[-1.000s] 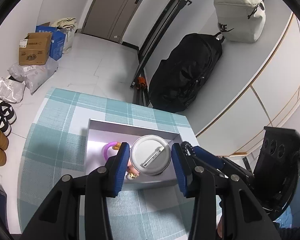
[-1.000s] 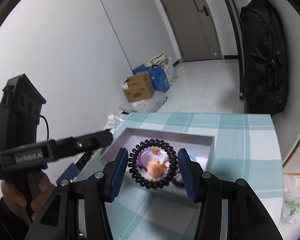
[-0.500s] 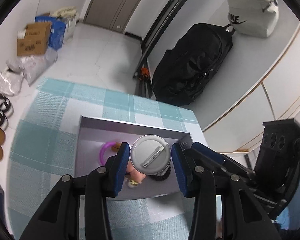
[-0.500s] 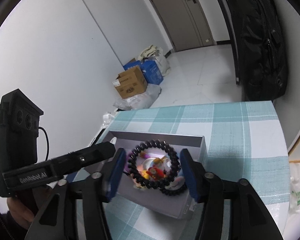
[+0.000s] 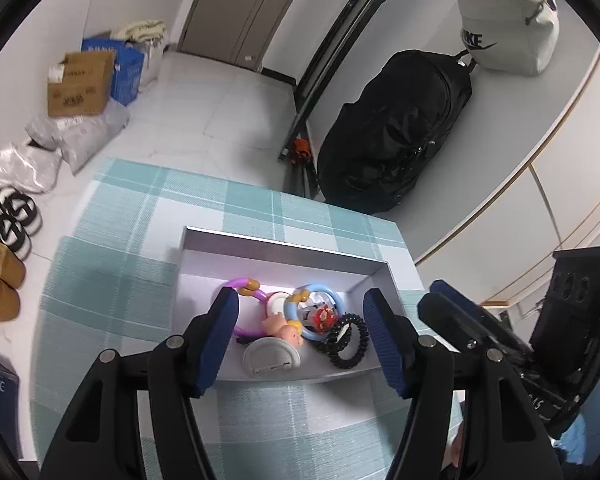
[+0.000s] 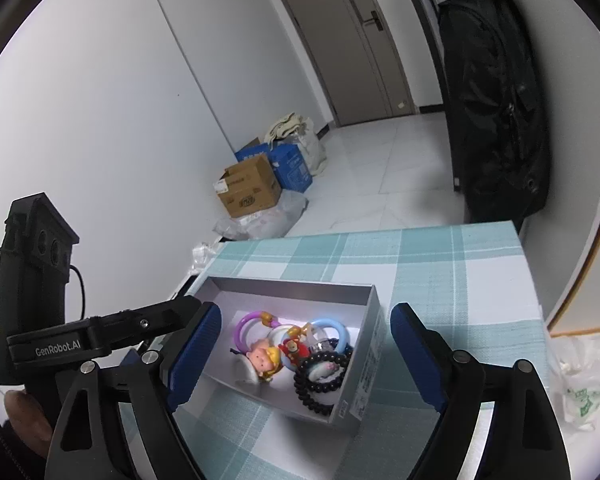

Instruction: Organize jewelry

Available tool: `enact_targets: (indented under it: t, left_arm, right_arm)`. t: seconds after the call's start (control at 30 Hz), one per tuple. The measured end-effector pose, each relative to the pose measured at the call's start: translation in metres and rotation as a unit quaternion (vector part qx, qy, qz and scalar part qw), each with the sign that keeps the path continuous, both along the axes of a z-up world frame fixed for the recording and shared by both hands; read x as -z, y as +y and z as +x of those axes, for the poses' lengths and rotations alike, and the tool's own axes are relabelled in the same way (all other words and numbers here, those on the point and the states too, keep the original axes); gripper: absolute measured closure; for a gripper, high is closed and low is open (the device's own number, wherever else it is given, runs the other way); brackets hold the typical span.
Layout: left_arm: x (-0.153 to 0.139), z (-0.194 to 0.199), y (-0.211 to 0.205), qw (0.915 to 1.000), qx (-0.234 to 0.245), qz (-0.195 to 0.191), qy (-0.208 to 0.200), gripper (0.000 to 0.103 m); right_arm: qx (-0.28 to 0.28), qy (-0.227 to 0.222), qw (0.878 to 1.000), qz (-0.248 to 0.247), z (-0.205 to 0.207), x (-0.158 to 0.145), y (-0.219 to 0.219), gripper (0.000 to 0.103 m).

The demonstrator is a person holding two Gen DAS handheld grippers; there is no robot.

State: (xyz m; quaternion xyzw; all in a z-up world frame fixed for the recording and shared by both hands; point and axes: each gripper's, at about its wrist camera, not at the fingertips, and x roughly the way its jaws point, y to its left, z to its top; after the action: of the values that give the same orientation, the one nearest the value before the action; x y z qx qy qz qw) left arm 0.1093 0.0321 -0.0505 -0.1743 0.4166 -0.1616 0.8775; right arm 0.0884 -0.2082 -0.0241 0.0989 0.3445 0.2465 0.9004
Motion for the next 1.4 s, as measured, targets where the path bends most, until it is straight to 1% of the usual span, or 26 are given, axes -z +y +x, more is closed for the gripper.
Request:
enact_targets:
  t: [0.3, 0.57, 0.8, 0.87, 1.0, 1.13, 1.3, 1.4]
  left_arm:
    - [-0.011, -0.016, 0.002, 0.9976, -0.028, 0.042, -0.047, 0.043]
    - [-0.014, -0.026, 0.002, 0.9945, -0.041, 0.068, -0.068, 0.04]
    - [-0.02, -0.036, 0.003, 0.9907, -0.055, 0.083, -0.092, 0.031]
    - [-0.021, -0.037, 0.003, 0.99, -0.058, 0.086, -0.096, 0.028]
    - [-0.023, -0.041, 0.003, 0.9876, -0.066, 0.097, -0.105, 0.026]
    - [-0.024, -0.042, 0.004, 0.986, -0.072, 0.103, -0.11, 0.025]
    - [-0.023, -0.042, 0.006, 0.9874, -0.069, 0.1, -0.101, 0.025]
    - [-0.024, -0.043, 0.005, 0.9867, -0.072, 0.103, -0.104, 0.025]
  right_arm:
    - [0.004, -0.029, 1.0, -0.007, -0.016, -0.007, -0.002, 0.014]
    - [0.003, -0.046, 0.999, -0.01, -0.028, -0.011, -0.001, 0.011]
    - [-0.004, -0.061, 0.998, -0.016, -0.037, -0.012, 0.001, 0.009]
    - [-0.005, -0.062, 0.998, -0.017, -0.039, -0.011, 0.002, 0.008]
    - [-0.006, -0.066, 0.998, -0.021, -0.044, -0.011, 0.002, 0.007]
    - [-0.004, -0.067, 0.998, -0.021, -0.045, -0.011, 0.001, 0.007]
    - [-0.003, -0.066, 0.998, -0.023, -0.046, -0.011, 0.002, 0.006]
    - [-0.005, -0.066, 0.998, -0.022, -0.047, -0.011, 0.002, 0.006]
